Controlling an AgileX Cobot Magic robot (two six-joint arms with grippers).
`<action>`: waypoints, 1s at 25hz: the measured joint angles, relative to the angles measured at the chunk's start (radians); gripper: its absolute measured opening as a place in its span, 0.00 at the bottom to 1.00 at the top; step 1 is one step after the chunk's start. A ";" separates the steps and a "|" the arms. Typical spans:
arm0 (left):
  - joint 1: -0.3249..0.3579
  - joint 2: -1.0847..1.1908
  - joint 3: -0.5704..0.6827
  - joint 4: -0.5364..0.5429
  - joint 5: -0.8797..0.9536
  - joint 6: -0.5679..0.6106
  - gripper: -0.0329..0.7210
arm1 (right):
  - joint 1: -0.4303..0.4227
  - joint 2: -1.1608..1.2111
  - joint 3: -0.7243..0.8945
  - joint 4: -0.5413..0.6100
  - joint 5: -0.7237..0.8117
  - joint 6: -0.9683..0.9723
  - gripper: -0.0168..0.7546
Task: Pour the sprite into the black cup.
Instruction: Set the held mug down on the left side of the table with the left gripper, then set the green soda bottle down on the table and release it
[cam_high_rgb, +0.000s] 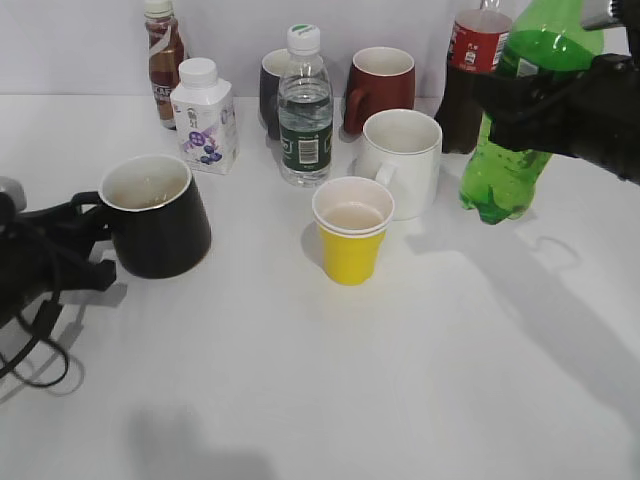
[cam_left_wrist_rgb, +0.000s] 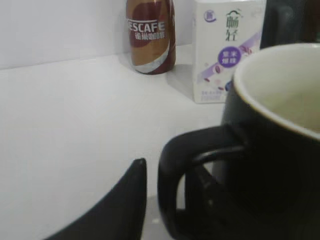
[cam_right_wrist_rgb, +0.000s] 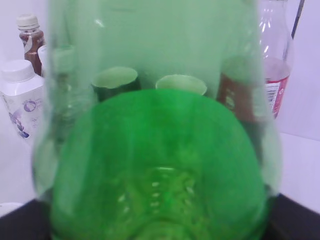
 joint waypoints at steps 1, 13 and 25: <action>0.000 -0.004 0.014 0.005 -0.007 0.000 0.34 | 0.000 0.000 0.000 0.011 0.000 0.000 0.57; 0.000 -0.113 0.141 0.008 0.022 0.000 0.36 | 0.000 0.149 0.000 0.112 -0.069 -0.076 0.57; 0.000 -0.120 0.147 -0.018 0.027 0.000 0.41 | 0.000 0.206 0.000 0.148 -0.101 -0.137 0.57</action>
